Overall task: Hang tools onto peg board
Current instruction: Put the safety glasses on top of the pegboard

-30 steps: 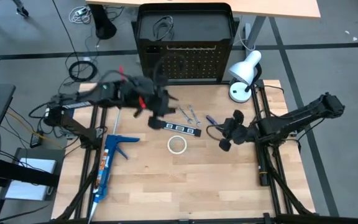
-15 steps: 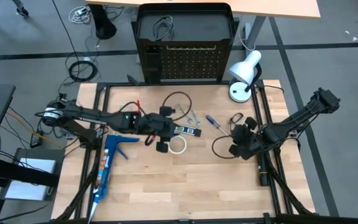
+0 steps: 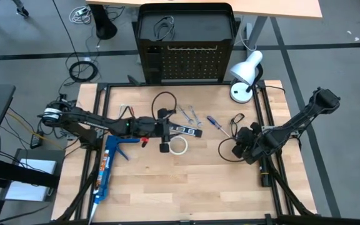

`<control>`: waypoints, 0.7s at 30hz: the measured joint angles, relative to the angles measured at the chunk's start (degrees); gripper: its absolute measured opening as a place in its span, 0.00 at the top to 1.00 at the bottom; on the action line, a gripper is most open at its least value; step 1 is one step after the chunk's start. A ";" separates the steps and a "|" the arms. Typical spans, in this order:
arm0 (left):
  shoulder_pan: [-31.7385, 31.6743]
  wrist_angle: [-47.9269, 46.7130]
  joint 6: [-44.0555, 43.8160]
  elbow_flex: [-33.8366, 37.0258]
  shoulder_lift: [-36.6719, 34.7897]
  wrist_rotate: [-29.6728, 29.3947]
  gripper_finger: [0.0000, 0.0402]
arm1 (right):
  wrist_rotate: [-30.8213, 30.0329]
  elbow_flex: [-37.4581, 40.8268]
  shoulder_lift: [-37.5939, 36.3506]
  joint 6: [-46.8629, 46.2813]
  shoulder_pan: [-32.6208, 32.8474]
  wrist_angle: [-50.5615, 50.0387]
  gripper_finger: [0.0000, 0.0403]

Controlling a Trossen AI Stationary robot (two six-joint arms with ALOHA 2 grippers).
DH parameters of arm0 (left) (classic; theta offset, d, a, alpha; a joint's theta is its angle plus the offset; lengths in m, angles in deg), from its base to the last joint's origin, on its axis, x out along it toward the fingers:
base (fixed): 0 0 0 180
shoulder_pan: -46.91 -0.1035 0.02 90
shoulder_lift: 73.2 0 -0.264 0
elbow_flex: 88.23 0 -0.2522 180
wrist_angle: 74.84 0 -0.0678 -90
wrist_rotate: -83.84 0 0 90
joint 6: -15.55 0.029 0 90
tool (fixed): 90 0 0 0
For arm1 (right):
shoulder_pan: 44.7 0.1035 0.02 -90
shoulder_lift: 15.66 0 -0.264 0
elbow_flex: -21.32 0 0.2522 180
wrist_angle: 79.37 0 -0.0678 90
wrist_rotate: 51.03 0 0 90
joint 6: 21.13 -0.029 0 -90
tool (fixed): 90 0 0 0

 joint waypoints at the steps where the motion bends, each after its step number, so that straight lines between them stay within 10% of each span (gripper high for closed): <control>1: -0.28 -0.24 -0.09 0.03 0.00 -0.67 0.62 | -0.07 0.94 0.29 0.18 -0.17 2.10 0.61; 21: -1.24 -0.14 -1.46 0.07 0.00 -5.89 0.62 | -1.11 9.24 0.45 14.03 -10.94 20.75 0.70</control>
